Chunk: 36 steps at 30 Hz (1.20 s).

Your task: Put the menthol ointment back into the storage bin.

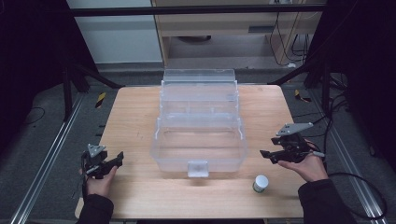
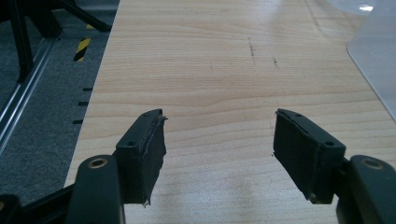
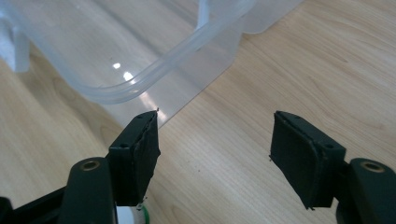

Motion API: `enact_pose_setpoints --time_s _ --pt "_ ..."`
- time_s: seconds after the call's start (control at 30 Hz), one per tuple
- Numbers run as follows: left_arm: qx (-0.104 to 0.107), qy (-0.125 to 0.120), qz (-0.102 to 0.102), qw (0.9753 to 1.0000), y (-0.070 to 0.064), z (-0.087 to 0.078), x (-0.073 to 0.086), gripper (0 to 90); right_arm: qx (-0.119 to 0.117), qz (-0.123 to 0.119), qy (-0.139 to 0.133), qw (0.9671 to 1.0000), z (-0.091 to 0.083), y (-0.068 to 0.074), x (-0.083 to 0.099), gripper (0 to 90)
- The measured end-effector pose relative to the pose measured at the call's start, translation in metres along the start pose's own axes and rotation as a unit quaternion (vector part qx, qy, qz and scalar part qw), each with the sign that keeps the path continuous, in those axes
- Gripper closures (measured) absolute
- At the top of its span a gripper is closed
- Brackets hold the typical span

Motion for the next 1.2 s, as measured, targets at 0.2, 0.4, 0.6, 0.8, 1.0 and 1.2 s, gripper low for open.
enact_pose_setpoints --time_s 0.2,0.4,0.6,0.8,1.0,1.2 --pt "0.000 0.004 0.005 1.0000 -0.001 0.001 0.000 32.3 -0.012 -0.044 0.034 0.9984 -0.003 0.011 -0.005 33.8" --pt "0.003 0.005 0.010 0.9999 -0.003 0.002 0.000 31.7 -0.038 -0.087 0.077 0.9925 -0.003 0.024 -0.008 32.8" --pt "0.000 0.010 0.014 0.9999 -0.004 0.002 0.000 31.4 -0.053 -0.113 0.115 0.9854 0.002 0.030 -0.005 32.8" --pt "0.001 0.011 0.015 0.9998 -0.004 0.003 0.001 31.4 -0.066 -0.140 0.144 0.9772 0.005 0.036 -0.001 33.8" --pt "0.003 0.010 0.017 0.9998 -0.005 0.003 0.000 31.3 -0.078 -0.162 0.170 0.9690 0.006 0.042 0.003 35.8" --pt "0.002 0.011 0.022 0.9997 -0.006 0.003 0.000 31.1 -0.085 -0.189 0.192 0.9593 0.009 0.048 0.007 38.0"
Point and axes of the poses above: each handheld gripper's, and its own axes: z roughly forward along the jaws, x roughly out of its underside, y roughly to its left, the point moved 3 cm from there along z, roughly forward along the jaws, and after that the axes turned 6 degrees about y, right-handed, at the moved point
